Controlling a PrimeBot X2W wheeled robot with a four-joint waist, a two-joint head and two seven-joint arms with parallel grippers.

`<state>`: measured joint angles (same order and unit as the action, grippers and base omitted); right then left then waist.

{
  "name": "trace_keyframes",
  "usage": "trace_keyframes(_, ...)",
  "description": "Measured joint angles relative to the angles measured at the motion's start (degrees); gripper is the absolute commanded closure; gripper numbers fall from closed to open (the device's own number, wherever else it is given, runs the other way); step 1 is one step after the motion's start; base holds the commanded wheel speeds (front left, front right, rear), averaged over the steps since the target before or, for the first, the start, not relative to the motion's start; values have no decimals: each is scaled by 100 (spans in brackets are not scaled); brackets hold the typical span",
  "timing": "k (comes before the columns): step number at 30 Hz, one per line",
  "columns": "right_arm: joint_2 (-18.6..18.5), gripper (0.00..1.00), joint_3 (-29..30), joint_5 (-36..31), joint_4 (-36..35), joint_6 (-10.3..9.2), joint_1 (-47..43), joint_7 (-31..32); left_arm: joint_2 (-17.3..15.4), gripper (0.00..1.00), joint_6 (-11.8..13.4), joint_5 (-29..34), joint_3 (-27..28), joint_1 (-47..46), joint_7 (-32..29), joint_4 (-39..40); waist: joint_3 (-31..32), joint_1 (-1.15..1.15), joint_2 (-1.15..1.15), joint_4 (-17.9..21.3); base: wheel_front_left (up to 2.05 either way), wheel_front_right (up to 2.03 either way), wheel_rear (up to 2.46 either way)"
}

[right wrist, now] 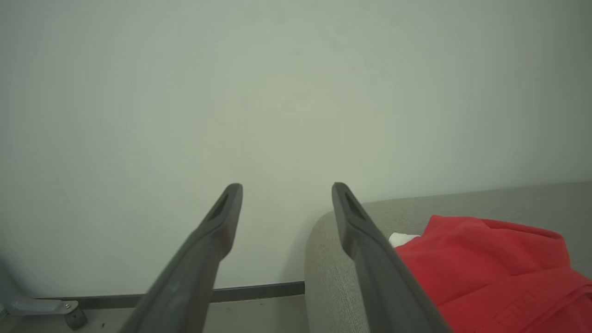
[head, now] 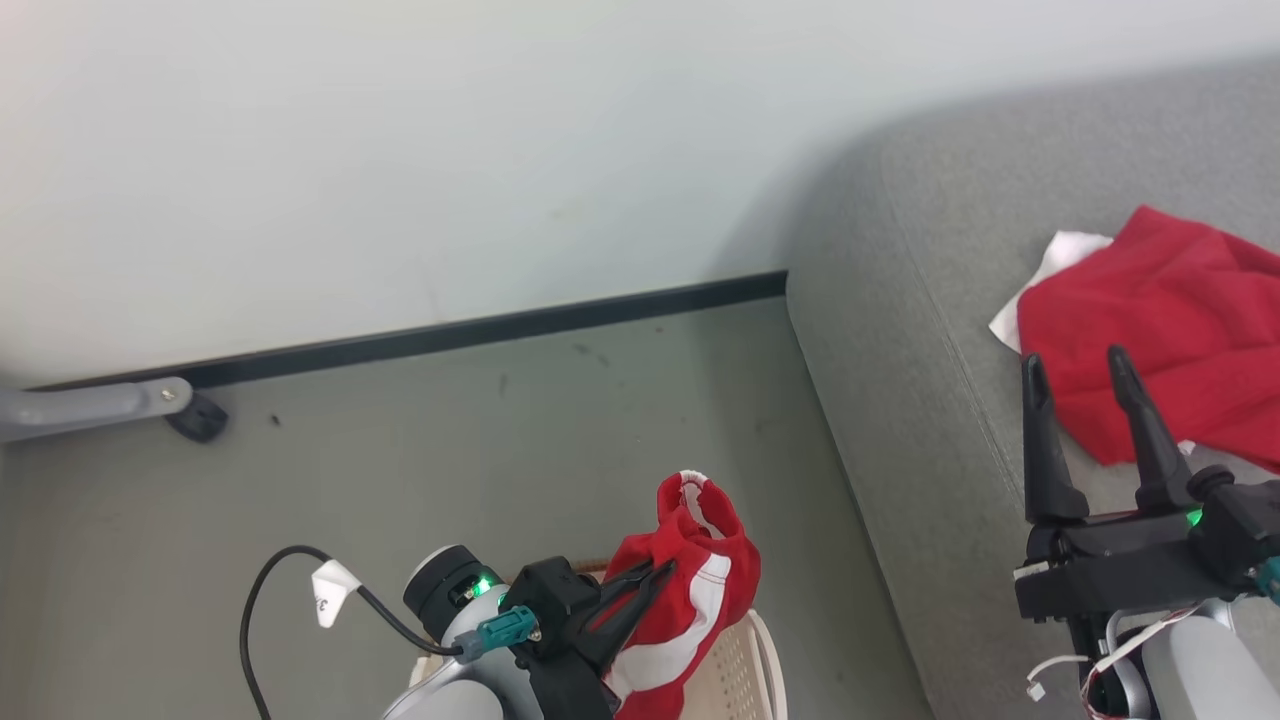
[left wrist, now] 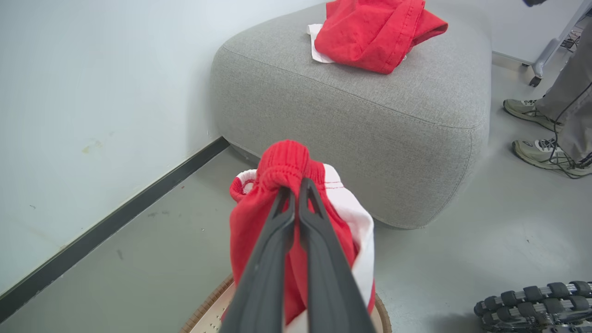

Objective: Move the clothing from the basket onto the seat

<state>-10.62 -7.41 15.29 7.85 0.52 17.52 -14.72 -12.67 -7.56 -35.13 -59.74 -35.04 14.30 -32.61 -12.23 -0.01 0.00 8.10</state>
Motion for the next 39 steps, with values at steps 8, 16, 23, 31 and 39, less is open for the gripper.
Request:
trace_keyframes(8,71,0,-2,336,156,238,-132,0,-113,100,0,-114,248,153,0,634,422,0,0,-273,0,0,0)
trace_keyframes(16,155,0,-147,396,288,383,-296,1,-214,100,15,-337,541,143,1,1161,760,0,0,-465,0,0,0)
trace_keyframes(23,218,0,-401,464,363,504,-368,1,-330,100,203,-382,799,-73,-7,1493,970,0,0,-533,0,0,0)
trace_keyframes(31,237,0,-702,595,359,605,-438,1,-314,100,288,-465,927,-256,-178,1658,989,1,0,-507,0,0,0)
trace_keyframes(39,241,0,-1314,621,277,655,-459,1,-258,100,313,-522,1055,-596,-366,1651,958,1,1,-518,0,0,0)
